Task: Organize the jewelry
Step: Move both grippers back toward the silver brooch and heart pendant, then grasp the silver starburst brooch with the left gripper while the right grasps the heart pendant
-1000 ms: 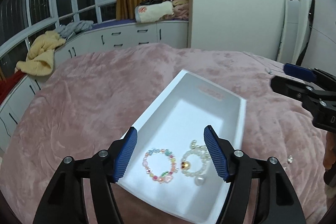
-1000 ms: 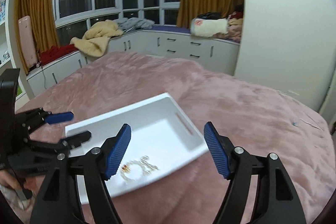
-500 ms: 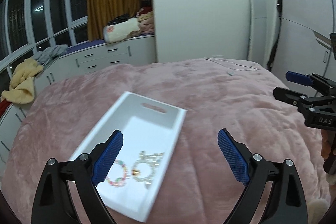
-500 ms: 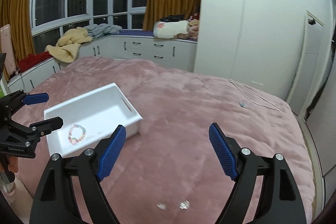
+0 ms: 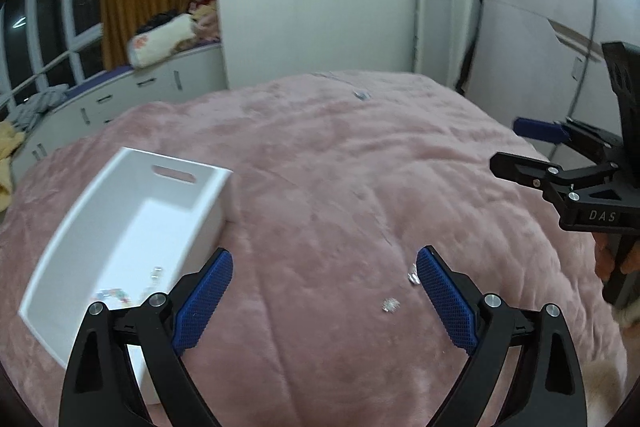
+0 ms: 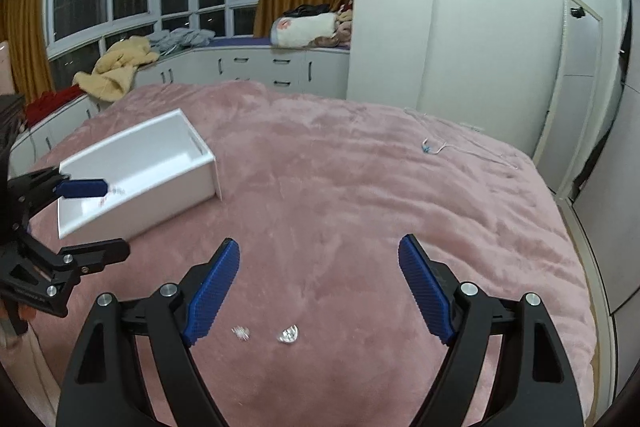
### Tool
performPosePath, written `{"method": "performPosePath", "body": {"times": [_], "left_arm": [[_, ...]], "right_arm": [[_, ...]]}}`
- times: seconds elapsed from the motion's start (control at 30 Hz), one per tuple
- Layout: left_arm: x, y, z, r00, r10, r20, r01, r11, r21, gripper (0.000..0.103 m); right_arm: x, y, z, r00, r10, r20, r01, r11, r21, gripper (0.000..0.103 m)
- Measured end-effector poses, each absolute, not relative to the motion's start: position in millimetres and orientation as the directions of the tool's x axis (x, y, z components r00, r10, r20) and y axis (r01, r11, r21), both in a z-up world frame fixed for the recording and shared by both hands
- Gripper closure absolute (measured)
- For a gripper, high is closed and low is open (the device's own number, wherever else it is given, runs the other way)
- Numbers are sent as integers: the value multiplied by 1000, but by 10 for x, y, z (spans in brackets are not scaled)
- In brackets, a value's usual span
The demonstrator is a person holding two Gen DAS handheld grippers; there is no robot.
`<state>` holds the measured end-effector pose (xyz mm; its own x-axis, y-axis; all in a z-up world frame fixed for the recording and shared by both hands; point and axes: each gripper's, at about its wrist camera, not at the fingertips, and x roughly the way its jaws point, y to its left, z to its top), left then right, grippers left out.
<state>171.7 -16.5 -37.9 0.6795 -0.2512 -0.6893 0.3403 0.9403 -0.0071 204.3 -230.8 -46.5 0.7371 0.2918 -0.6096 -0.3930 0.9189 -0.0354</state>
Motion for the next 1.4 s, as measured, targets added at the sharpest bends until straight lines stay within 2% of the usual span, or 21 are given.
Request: {"method": "performPosePath", "body": {"times": [0.23,0.43,0.7,0.97,1.03,1.07,1.17,1.27,1.33,1.4], "left_arm": [[1854,-414,-921,612,-240,-754,400,916,33,9],[1923,-500,-1318,579,-254,-775,418,908,15,9],[1987,-684,-1658,545,-264,-795,478,877,37,9],[2108,-753,-1884,504,-258,-824,488,872,25,9],[2112,-782,-1942,498,-241,-833,492,870,43,13],[2115,-798,-1974,495,-224,-839,492,869,58,19],[2108,-824,-2049,493,-192,-849,495,864,92,22],[2113,-805,-2049,494,-197,-847,488,869,82,24],[2130,-807,-2046,495,-198,-846,483,872,79,28],[2147,-811,-2039,495,-203,-845,482,873,73,41]], "right_arm": [[2149,-2376,-973,679,325,-658,-465,884,-44,26],[2233,-2324,-1357,624,344,-702,-506,862,-27,35],[2313,-2141,-1760,540,365,-759,-568,823,-8,40],[2408,-2030,-2090,457,350,-817,-591,807,15,52],[2430,-2015,-2152,442,336,-832,-585,811,17,58],[2443,-2015,-2175,433,334,-837,-579,815,25,61],[2483,-2040,-2204,430,330,-840,-557,829,41,72],[2510,-2088,-2211,426,339,-839,-535,842,68,75],[2502,-2096,-2209,428,341,-837,-532,844,71,75],[2492,-2088,-2196,430,339,-837,-532,844,68,75]]}}
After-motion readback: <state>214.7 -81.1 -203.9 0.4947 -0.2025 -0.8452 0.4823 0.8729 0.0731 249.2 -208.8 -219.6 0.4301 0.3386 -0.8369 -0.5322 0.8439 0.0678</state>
